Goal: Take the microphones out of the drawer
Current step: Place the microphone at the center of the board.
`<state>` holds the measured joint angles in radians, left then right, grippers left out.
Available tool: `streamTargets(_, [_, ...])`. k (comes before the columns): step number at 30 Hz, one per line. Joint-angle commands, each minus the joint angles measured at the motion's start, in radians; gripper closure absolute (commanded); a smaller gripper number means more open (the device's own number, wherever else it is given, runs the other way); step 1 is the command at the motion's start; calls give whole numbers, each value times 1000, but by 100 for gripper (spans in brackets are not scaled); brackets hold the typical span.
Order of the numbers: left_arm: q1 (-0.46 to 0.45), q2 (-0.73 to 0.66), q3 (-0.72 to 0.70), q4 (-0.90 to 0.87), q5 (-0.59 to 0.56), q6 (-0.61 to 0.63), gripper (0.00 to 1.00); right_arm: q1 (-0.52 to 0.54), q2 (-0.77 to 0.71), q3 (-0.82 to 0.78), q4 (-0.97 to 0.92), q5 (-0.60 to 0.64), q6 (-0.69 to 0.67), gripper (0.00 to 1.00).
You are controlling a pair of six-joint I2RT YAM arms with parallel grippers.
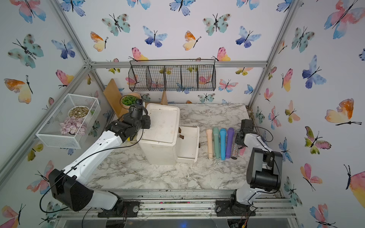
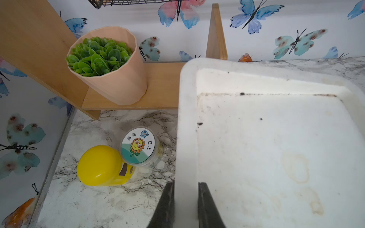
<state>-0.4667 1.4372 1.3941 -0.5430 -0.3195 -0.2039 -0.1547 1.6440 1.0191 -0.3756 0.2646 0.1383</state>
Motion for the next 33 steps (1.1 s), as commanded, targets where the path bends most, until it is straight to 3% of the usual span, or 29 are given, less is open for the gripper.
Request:
streamTargets(1, [-9, 49, -57, -6, -33, 15, 100, -5, 16, -21, 38, -19, 12, 85])
streamTargets(18, [-8, 48, -52, -3, -29, 21, 100, -47, 144, -21, 14, -58, 41, 82])
streamTargets(27, [-9, 49, -42, -3, -32, 24, 100, -47, 146, -28, 6, -102, 61, 60])
streamTargets(33, [-8, 49, -46, -3, -33, 21, 100, -48, 102, -30, 3, -131, 64, 52])
